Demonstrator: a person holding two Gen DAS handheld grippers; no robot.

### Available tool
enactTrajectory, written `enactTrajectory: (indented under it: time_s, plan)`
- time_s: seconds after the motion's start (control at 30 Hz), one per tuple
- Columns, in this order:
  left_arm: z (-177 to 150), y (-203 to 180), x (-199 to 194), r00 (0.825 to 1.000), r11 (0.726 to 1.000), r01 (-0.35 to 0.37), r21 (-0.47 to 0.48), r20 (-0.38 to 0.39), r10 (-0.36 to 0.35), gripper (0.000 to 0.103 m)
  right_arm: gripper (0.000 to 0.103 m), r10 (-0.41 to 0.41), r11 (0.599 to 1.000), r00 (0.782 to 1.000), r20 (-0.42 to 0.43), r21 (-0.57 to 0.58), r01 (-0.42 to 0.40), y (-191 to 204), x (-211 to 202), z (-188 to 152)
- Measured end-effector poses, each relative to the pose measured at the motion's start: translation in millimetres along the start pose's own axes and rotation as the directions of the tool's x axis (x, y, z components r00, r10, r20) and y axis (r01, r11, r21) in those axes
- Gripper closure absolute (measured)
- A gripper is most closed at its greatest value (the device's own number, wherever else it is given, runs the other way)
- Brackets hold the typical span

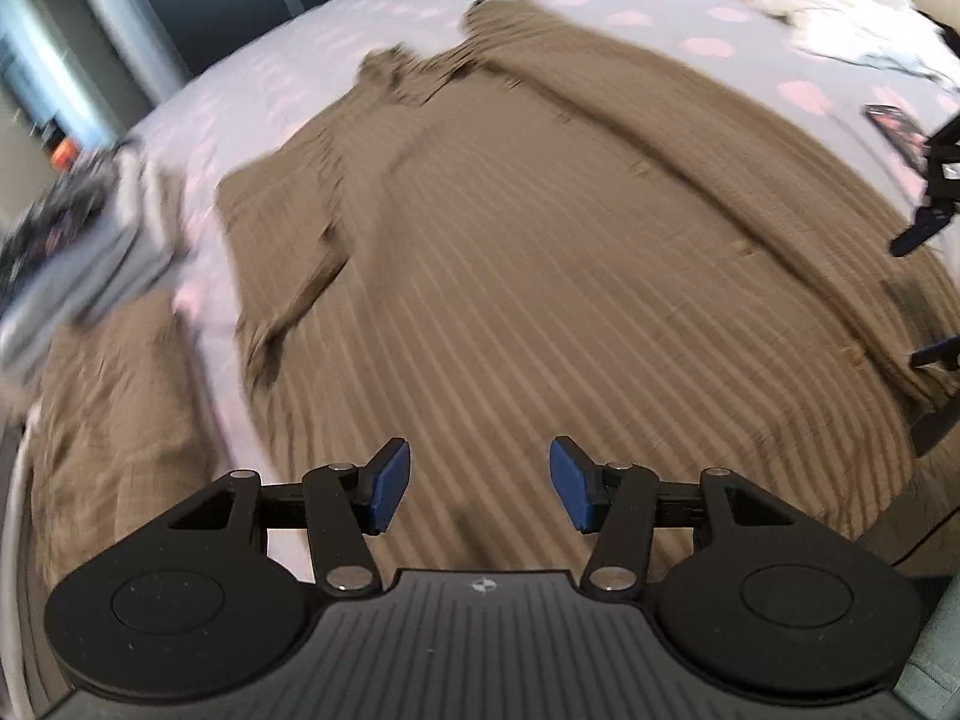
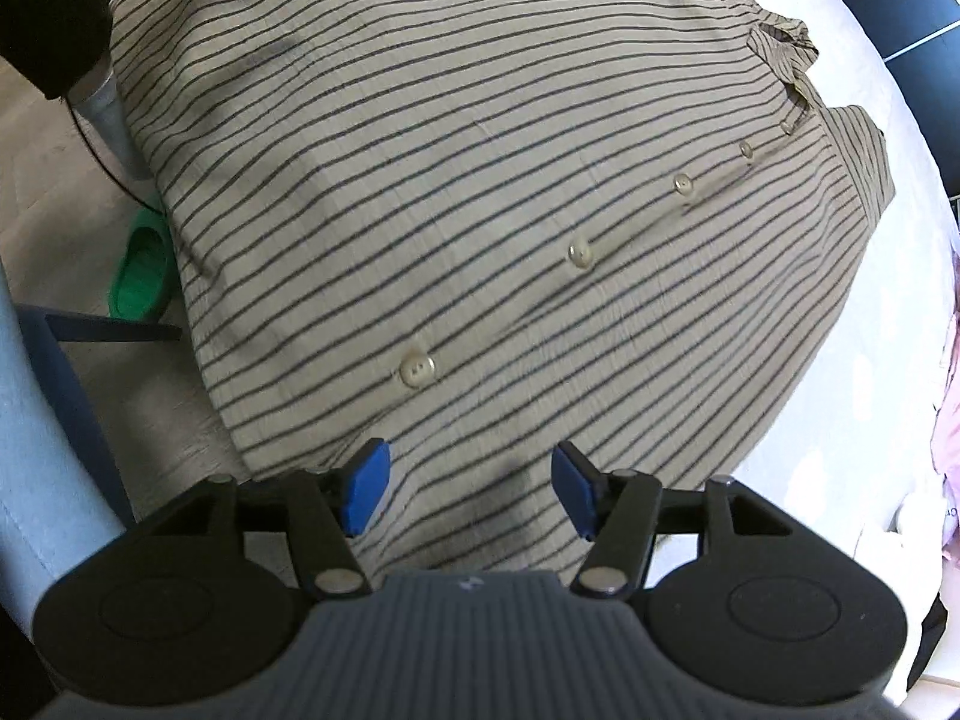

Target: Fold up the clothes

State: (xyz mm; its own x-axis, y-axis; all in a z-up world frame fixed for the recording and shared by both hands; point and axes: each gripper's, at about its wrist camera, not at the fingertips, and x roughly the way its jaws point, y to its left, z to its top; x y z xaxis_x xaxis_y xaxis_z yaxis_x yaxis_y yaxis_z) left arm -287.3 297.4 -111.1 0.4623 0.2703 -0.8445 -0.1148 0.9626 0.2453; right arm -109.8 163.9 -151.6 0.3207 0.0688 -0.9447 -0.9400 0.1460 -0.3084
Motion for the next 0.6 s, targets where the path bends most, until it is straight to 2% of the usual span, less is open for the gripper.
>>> enactTrajectory:
  time_s: [0.1, 0.23, 0.33, 0.6]
  plan:
    - [-12.1, 15.9, 1.9, 0.997, 0.994, -0.060, -0.089, -0.045, 0.057, 0.053, 0.040, 0.000, 1.000, 1.000, -0.003, -0.016, 0.000, 3.4, 6.3, 5.2]
    - [-28.6, 36.5, -4.0, 0.987, 0.967, -0.154, -0.204, -0.072, 0.143, 0.053, 0.040, 0.009, 1.000, 1.000, -0.001, -0.012, -0.009, 0.3, 8.9, 8.0]
    - [-36.2, 46.3, -8.2, 0.982, 0.946, -0.187, -0.265, -0.085, 0.170, 0.044, 0.040, 0.012, 1.000, 1.000, 0.001, -0.002, -0.012, -2.7, 12.0, 8.4]
    - [-52.4, 61.8, -8.2, 0.985, 0.897, -0.129, -0.423, -0.157, 0.068, 0.042, 0.040, 0.015, 1.000, 1.000, 0.000, 0.019, -0.015, -7.8, 17.9, 6.3]
